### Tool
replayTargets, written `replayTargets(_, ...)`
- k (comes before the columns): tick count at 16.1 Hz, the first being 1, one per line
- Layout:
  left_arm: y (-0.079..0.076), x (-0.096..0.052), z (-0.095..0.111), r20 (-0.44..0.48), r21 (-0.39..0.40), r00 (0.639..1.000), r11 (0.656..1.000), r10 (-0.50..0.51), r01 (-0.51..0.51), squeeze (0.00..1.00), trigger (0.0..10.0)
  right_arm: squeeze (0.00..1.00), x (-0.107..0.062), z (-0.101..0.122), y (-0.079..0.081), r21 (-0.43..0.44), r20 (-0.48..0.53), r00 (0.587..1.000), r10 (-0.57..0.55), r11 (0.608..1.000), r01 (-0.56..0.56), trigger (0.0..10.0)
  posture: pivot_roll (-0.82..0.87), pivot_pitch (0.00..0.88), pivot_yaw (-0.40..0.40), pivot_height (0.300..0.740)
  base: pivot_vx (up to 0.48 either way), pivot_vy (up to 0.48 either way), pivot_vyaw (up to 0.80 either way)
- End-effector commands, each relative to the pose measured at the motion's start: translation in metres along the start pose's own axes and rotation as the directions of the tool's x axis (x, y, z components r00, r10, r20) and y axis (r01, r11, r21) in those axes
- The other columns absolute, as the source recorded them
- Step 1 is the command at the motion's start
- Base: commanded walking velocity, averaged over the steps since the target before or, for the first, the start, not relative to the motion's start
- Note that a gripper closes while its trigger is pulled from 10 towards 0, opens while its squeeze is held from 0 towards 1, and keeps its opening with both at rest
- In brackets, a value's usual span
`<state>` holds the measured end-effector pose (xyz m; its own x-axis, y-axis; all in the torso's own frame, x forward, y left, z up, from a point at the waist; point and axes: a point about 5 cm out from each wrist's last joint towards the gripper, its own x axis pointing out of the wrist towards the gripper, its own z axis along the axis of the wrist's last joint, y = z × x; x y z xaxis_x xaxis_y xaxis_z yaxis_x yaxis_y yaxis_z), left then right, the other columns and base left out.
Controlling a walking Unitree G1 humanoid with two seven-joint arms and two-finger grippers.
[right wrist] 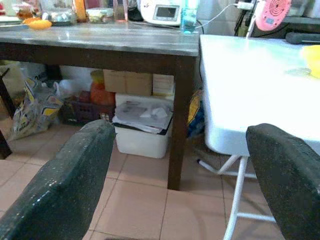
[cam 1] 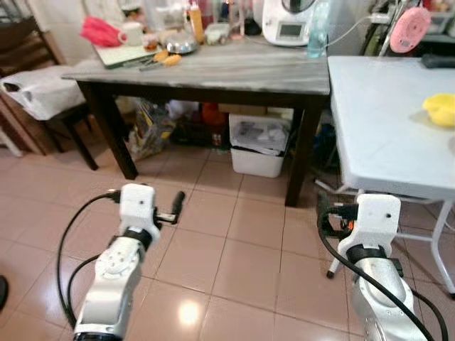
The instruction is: Setting the table
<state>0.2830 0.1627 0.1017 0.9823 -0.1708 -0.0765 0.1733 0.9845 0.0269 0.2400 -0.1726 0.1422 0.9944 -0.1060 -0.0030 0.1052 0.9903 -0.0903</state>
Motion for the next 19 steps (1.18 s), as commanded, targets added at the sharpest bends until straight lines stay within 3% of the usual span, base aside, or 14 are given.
replayTargets(1,-0.0063,0.0022,0.0024,0.008,-0.002,1.000,1.000,-0.022,0.022,0.00,10.0,0.00,-0.0009,0.0039,-0.0059,-0.018,0.020,0.999,-0.031,0.999,0.031,10.0,-0.13,0.036,0.069,0.740,0.000,-0.375,0.00)
replayTargets(19,-0.0106,0.0055,0.0088,0.030,0.001,0.999,0.999,-0.042,0.042,0.00,10.0,0.00,0.0023,0.0070,-0.0096,-0.036,0.044,0.997,-0.064,0.997,0.065,10.0,-0.13,0.030,0.074,0.740,0.000,-0.371,0.00)
